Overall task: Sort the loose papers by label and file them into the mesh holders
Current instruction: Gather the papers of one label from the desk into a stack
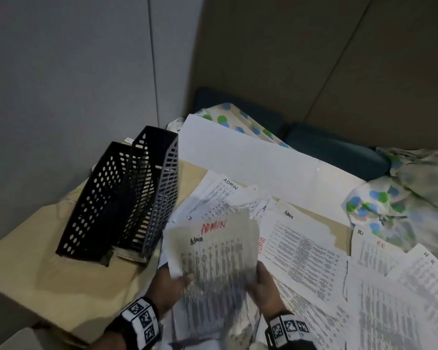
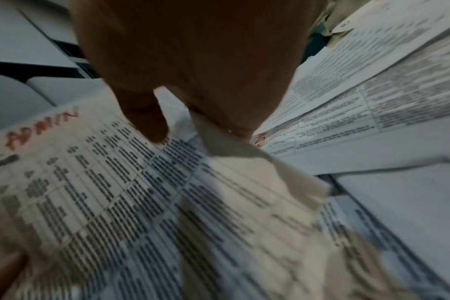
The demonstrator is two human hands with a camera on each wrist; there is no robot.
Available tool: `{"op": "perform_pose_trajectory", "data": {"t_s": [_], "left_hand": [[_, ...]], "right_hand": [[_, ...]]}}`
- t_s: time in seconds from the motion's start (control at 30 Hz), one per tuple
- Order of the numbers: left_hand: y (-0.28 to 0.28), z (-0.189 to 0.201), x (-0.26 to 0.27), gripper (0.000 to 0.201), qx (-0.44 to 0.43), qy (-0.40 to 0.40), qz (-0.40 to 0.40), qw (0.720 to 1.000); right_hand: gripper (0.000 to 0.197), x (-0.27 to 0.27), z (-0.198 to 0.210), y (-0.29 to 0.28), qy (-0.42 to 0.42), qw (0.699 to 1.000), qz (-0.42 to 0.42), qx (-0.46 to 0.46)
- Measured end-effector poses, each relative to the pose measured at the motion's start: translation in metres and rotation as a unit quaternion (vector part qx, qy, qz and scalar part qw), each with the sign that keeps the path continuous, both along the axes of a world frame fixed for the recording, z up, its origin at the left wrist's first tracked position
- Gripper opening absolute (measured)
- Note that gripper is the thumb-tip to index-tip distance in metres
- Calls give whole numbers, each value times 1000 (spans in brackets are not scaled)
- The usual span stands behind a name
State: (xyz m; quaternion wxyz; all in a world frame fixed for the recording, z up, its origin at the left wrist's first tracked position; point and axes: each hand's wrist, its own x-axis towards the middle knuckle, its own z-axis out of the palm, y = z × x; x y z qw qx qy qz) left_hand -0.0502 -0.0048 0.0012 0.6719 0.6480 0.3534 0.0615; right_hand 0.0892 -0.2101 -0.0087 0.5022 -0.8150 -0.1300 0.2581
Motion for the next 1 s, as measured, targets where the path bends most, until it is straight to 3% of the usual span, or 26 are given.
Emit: {"op": "perform_pose_trajectory", "data": {"t_s": [0.03,0.1,0.17,0.27,0.37,0.43,0.53,0.67,0.73,0.83,0.9,0.97,1.0], "left_hand": [[-3,1,-1,34,-35,-3,-5,999],[-5,-1,-3,61,-70,-20,-22,997],[-5,2,-1,72,-48,-34,-33,998],[2,13,12,41,-3,-47,29,998],[6,15,23,26,30,-52,64,996],[5,15,24,24,8,-29,44,999],[8,17,26,39,-8,-29,4,1000],[18,23,32,17,102,11,1,995],[22,17,31,24,143,39,4,989],[23,5,26,30,146,80,22,986],[24,-1,22,31,147,97,20,984],[26,-8,19,36,155,111,-11,982],[26,-11,17,38,153,120,-31,980]], "right_hand": [[27,1,5,2,8,998,-41,36],[8,6,16,6,-27,994,-88,54],[13,18,18,7,-92,994,-55,-24],[13,32,17,11,-96,992,24,-79],[23,36,24,21,-27,1000,5,-9],[25,37,27,29,-36,999,-27,10],[21,39,25,37,-100,993,-23,-55],[20,37,14,33,-37,996,70,-48],[30,42,4,22,-62,989,118,-63],[51,53,-12,-10,-189,935,150,-258],[85,55,-19,-36,-192,888,156,-388],[112,52,-29,-56,-169,870,165,-432],[114,49,-31,-61,-181,867,159,-436]]}}
